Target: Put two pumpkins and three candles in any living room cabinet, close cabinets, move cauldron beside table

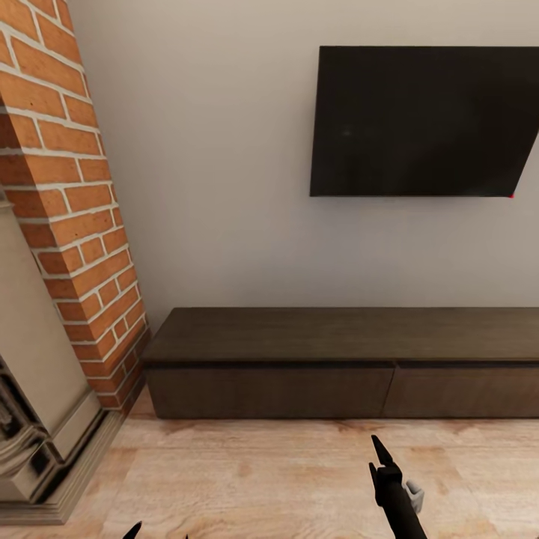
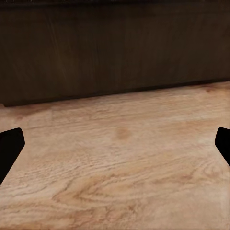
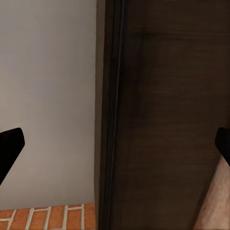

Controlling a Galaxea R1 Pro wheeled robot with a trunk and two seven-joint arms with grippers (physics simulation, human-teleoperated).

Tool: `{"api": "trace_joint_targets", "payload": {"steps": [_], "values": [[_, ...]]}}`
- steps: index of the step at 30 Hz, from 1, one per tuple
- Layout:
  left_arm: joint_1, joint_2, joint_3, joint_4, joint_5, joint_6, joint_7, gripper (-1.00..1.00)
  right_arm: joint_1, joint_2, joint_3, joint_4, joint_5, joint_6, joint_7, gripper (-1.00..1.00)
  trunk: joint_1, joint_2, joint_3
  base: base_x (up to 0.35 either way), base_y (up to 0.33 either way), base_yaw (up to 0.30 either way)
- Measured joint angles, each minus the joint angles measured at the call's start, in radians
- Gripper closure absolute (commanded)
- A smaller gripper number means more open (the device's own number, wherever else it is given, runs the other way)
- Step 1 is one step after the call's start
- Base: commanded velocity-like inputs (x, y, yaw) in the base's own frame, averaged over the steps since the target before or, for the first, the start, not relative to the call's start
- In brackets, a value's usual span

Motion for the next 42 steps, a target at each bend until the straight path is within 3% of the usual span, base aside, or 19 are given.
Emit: {"api": "trace_joint_targets", "payload": {"steps": [22,42], "values": [[0.000,0.000,0.000,0.000,0.000,-0.001,0.000,-1.00,0.001,-0.006,-0.014,-0.001,-0.001,0.003,0.005,-1.00,0.000,0.000,0.000,0.257,0.000,0.000],[0.001,0.002,-0.012,0.002,-0.008,0.001,-0.005,-1.00,0.002,-0.012,-0.014,-0.003,-0.001,0.004,0.009,-1.00,0.000,0.000,0.000,0.145,0.022,0.000]]}}
